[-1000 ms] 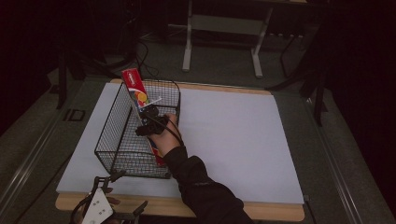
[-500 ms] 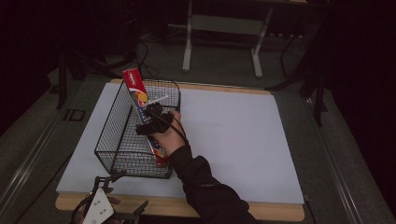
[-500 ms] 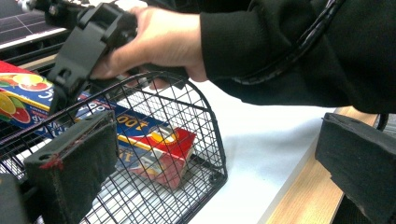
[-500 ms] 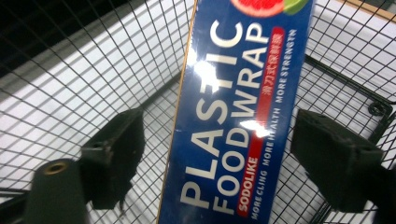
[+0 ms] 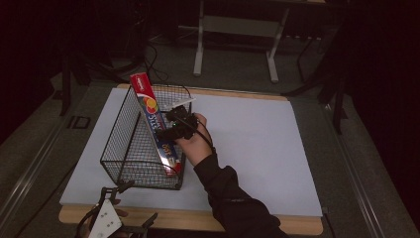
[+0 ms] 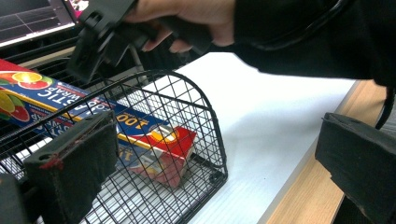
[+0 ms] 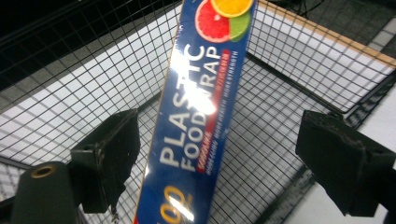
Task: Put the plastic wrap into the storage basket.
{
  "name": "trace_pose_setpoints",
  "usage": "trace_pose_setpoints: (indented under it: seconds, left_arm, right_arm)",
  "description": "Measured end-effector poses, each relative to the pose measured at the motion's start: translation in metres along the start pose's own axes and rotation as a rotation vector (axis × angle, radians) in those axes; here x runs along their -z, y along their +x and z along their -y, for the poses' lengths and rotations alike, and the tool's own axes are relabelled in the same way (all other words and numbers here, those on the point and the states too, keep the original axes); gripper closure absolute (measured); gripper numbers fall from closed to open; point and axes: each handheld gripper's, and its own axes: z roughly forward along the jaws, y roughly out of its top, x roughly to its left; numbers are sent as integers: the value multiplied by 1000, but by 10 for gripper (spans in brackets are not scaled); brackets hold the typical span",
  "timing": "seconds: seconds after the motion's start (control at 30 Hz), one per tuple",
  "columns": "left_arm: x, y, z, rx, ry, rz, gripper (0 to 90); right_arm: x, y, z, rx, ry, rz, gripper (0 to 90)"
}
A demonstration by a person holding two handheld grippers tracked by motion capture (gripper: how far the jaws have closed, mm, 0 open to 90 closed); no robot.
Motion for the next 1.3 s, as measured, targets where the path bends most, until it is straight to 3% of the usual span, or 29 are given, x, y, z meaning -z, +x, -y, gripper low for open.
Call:
trace_pose_setpoints:
  seconds: [0.17,0.37,0.47,0.9,1.3]
  left_arm:
    - [0,0,0,3,2,0,2]
    - [-1,0,0,0,6,3,2]
    - [-1,0,0,1,8,3,2]
    - [-2,0,0,0,12,2,2]
    - [-2,-1,0,-2,14,0,1]
  right_arm:
    - [22,-14,8,3,-15,7,141]
    - [35,-24,17,10,-27,17,141]
    - [48,-39,29,11,-25,42,140]
    - [78,-70,65,-8,-45,82,140]
    - [95,-91,104,-40,-73,44,138]
